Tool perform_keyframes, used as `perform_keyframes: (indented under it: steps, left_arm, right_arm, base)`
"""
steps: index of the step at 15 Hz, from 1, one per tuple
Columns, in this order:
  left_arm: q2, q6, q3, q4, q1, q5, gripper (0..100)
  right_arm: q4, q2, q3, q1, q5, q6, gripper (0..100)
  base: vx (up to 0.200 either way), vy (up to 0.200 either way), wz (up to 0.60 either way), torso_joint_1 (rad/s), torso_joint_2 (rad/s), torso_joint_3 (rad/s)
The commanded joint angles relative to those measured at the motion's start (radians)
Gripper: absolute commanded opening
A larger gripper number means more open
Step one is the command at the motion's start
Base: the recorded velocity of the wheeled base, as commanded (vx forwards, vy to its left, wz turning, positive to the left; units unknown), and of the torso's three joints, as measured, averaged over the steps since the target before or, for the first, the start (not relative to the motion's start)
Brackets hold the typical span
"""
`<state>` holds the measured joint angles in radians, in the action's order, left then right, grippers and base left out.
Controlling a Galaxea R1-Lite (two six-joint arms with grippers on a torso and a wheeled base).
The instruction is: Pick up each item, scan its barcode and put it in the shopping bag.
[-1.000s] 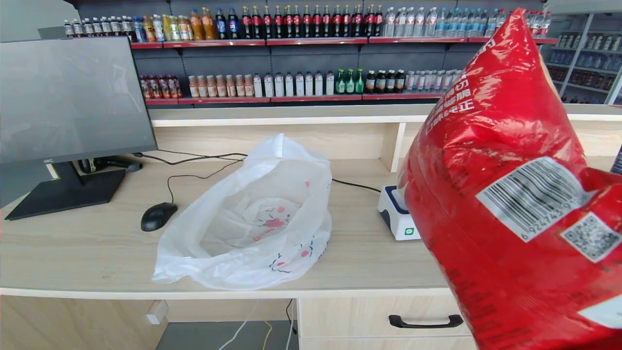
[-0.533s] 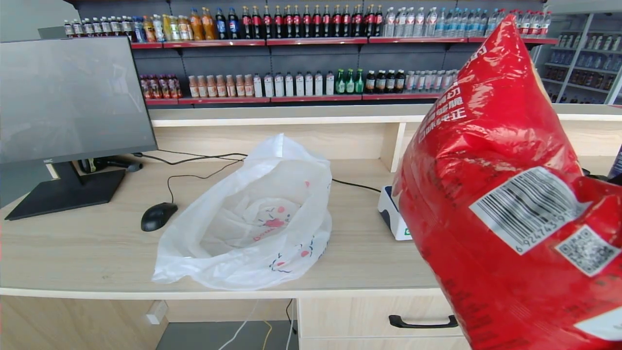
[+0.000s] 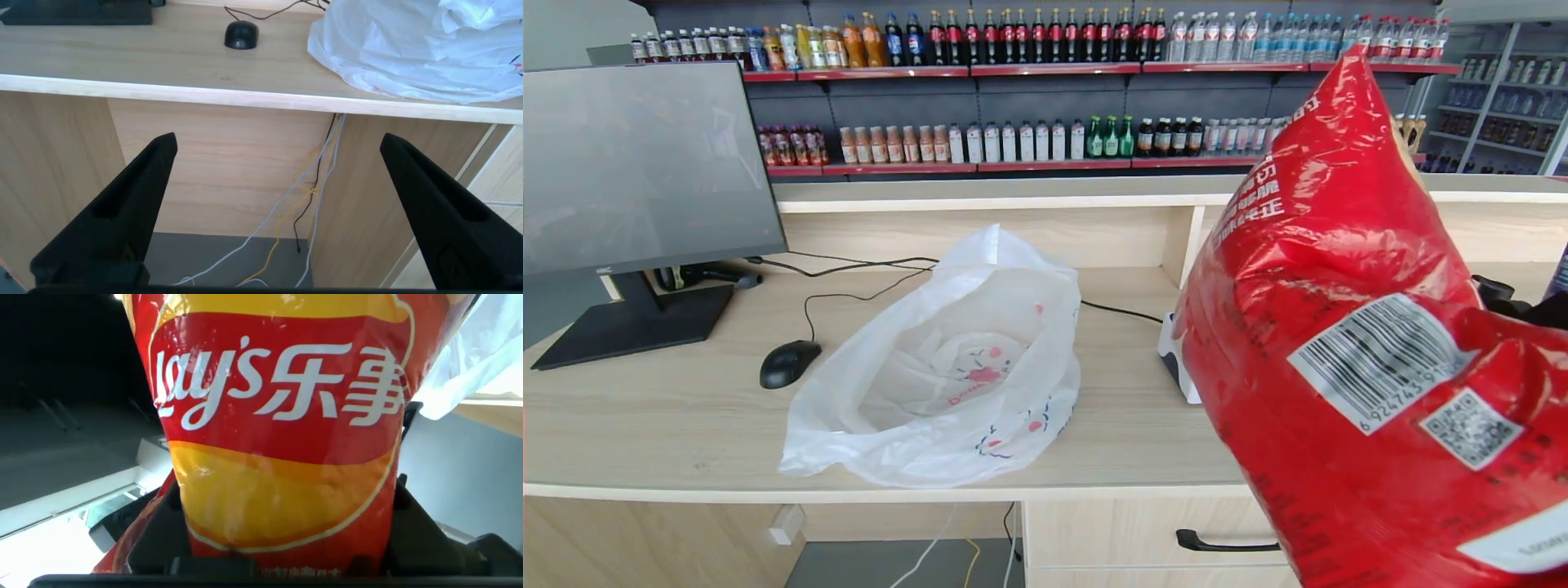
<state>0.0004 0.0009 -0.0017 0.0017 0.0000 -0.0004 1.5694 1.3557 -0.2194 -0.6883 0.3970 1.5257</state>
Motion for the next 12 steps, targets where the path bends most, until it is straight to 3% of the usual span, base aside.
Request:
perform_keyframes:
  steps: [1, 3, 6, 7, 9, 12]
  left_arm:
    - [0.0, -0.001, 0.0, 0.0, 0.0, 0.0, 100]
    - [0.0, 0.001, 0.0, 0.0, 0.0, 0.0, 100]
    - [0.0, -0.001, 0.0, 0.0, 0.0, 0.0, 100]
    - [0.0, -0.001, 0.0, 0.0, 0.0, -0.001, 100]
    - [0.0, -0.001, 0.0, 0.0, 0.0, 0.0, 100]
    - [0.0, 0.001, 0.0, 0.0, 0.002, -0.001, 100]
  right_arm:
    - [0.001, 0.0, 0.002, 0.018, 0.0, -0.019, 0]
    - [0.001, 0.006, 0.023, 0.016, -0.004, -0.107, 0]
    - [0.001, 0.111, 0.1, 0.018, -0.007, -0.461, 0]
    - [0.001, 0.121, 0.106, 0.018, -0.009, -0.496, 0]
    - [0.001, 0.237, 0.176, 0.041, -0.104, -0.855, 0]
    - [0.001, 0.218, 0.216, 0.046, -0.107, -0.924, 0]
  base:
    - [0.0, 0.0, 0.0, 0.0, 0.0, 0.0]
    - [0.0, 0.0, 0.0, 0.0, 0.0, 0.0]
    - [0.0, 0.0, 0.0, 0.0, 0.0, 0.0]
    - [0.0, 0.0, 0.0, 0.0, 0.0, 0.0]
    - [0.0, 0.0, 0.0, 0.0, 0.0, 0.0]
    - [0.0, 0.0, 0.0, 0.0, 0.0, 0.0]
